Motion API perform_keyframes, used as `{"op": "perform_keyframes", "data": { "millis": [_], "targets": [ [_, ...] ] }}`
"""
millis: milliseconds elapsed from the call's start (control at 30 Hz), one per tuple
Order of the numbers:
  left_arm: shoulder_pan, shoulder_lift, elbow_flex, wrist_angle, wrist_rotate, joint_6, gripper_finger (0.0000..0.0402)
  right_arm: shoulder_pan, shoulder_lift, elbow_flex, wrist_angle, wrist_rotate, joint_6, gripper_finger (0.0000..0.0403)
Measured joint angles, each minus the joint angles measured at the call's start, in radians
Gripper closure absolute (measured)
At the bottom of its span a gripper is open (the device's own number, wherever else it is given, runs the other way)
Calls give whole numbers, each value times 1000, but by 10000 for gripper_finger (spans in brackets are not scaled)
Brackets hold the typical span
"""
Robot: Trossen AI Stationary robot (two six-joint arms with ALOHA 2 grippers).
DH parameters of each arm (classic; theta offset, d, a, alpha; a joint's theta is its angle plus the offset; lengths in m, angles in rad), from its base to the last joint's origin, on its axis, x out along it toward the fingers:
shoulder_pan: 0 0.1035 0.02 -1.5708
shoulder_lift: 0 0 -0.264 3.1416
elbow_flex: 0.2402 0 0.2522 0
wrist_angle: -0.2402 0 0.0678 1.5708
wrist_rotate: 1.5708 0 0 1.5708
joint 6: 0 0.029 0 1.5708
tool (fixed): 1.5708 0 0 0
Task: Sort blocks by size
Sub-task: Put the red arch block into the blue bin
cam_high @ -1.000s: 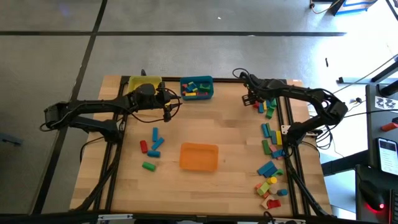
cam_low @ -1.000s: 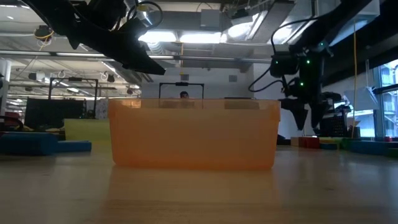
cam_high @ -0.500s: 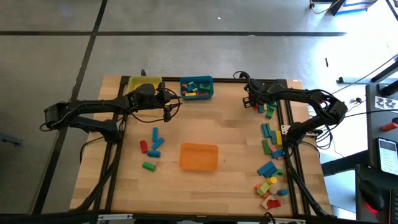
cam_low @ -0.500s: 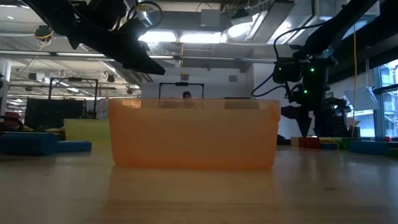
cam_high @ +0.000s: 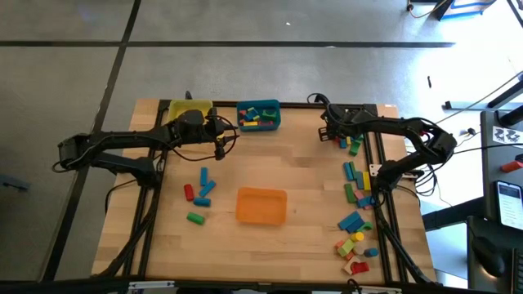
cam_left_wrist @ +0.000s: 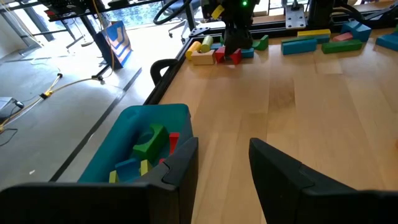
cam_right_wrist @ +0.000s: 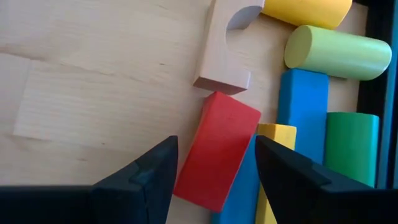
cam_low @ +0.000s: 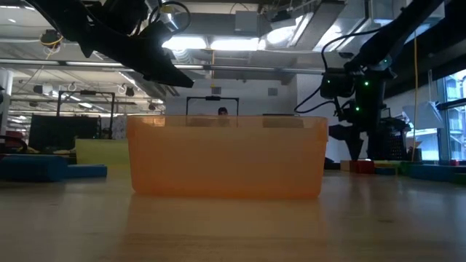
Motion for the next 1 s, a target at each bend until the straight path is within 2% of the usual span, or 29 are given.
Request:
{"op": "perform_keyframes", "data": {
  "millis": [167, 433, 533, 733, 1000],
  "targets": [
    [0, 0, 0, 0, 0, -2, 274, 0, 1, -53, 77, -32, 4, 192],
    [0, 0, 0, 0, 0, 1, 274, 0, 0, -88, 147, -22, -12, 194],
    [0, 0, 0, 0, 0, 1, 274, 0, 0, -89, 152, -20, -27, 210],
    [0, 0, 0, 0, 0, 1, 274, 0, 0, -89, 152, -19, -58, 270],
    [0, 0, 0, 0, 0, 2, 274, 2, -6, -79, 126, -39, -83, 262]
  ]
}}
